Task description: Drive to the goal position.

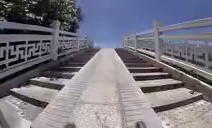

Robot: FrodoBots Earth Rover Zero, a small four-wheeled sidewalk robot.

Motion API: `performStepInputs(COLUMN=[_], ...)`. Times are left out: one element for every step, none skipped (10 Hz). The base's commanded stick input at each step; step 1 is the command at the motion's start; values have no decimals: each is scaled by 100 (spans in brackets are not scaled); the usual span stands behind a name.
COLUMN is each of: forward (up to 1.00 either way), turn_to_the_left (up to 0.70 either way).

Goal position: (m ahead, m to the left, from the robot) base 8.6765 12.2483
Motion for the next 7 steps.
performStepInputs(forward=[70,70,70,70,70,70,70], turn_to_the_left=[0,0,0,0,0,0,0])
